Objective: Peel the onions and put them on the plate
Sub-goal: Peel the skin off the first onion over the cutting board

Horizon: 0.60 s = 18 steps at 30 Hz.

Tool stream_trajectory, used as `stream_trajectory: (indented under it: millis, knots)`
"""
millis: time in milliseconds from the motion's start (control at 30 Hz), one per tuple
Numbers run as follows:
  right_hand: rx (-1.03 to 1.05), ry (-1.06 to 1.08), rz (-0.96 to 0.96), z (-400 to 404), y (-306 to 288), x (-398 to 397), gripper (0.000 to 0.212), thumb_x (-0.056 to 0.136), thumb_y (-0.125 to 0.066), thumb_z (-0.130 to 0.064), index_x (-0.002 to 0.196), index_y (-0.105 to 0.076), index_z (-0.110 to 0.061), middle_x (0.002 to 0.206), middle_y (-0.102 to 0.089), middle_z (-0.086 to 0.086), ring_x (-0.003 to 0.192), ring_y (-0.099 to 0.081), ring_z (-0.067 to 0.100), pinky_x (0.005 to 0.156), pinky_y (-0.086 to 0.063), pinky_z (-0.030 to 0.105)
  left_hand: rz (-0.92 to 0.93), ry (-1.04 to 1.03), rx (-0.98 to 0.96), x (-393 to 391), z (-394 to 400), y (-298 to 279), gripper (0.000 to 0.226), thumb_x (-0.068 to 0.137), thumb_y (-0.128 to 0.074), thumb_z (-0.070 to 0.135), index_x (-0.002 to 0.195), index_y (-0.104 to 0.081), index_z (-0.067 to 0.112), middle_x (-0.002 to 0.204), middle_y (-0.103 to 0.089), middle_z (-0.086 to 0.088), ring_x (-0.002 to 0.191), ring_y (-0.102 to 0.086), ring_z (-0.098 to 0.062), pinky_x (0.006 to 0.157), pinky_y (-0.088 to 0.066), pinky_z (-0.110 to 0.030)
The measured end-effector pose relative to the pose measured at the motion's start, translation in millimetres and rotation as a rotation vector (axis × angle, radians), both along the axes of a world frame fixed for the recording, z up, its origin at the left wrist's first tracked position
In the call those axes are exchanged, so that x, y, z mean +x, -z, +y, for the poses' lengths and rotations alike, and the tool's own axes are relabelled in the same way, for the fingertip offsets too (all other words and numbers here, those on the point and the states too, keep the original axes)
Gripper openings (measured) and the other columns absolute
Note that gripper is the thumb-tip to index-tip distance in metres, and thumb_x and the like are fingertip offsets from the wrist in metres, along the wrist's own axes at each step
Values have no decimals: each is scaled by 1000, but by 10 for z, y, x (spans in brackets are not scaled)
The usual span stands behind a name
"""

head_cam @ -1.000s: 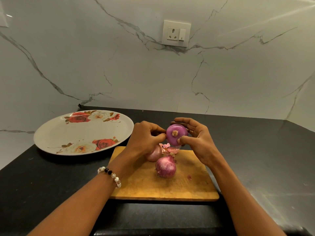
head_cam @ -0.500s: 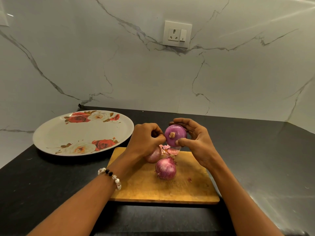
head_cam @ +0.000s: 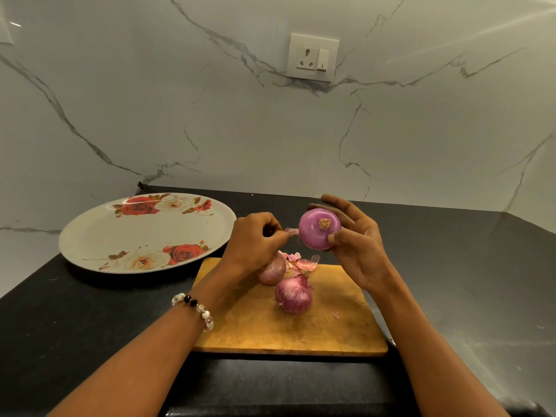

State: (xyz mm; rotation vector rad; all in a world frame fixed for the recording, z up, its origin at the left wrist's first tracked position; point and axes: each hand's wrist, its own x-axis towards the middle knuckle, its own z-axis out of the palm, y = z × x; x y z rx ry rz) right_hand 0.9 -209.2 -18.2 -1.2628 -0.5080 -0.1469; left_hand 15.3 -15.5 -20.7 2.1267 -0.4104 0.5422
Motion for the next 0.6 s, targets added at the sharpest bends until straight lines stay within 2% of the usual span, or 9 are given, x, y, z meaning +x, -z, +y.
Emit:
stream_trajectory:
  millis: [133,233,300,367,433,533,600]
  knots:
    - [204,-66,85,-25,-29,-6,68,58,-63,2,125,-60,-12,120,-63,12,107,-63,28,73,-60,37,1,-26,8,-1,3,2,7,87,-64,21,81,-61,19,74,-59,6,67,-57,-8,59,-40,-5]
    - [306,-95,168,-42,-58,-12,62,64,-55,-1,124,-61,-12,127,-57,15,106,-59,31,68,-58,31,-2,-3,20,-19,10,-3,7,87,-63,19,82,-60,21,74,-56,9,68,-56,-6,59,-39,-4]
    - [331,-116,201,-33,-54,-8,68,57,-71,-7,125,-62,-12,132,-54,18,106,-58,33,69,-57,31,-18,25,24,-38,5,-12,5,87,-64,17,84,-61,21,75,-57,10,69,-56,-5,59,-41,-4]
    - [334,-145,213,-28,-40,2,82,48,-87,-19,126,-61,-10,130,-56,18,103,-61,32,70,-57,31,-38,73,7,-51,1,-24,7,86,-64,13,89,-65,20,78,-60,11,72,-59,-4,61,-45,-5]
    - [290,-141,203,-16,-30,4,86,48,-91,-25,127,-60,-9,126,-59,18,98,-65,30,68,-56,30,-59,125,-14,-51,-5,-28,14,86,-64,9,93,-68,20,82,-62,12,76,-61,-2,66,-47,-4]
    - [199,-72,182,25,-14,4,68,59,-82,-14,123,-61,-7,123,-63,18,103,-62,31,66,-57,29,-86,160,-65,-58,-11,-36,14,90,-61,11,96,-71,19,86,-65,13,80,-64,-1,71,-48,-5]
    - [151,-48,159,53,3,-3,59,62,-75,-11,120,-63,-8,122,-63,18,106,-62,30,69,-59,30,-77,206,-140,-63,-13,-52,13,91,-61,23,99,-70,19,85,-68,11,80,-66,-2,71,-51,-11]
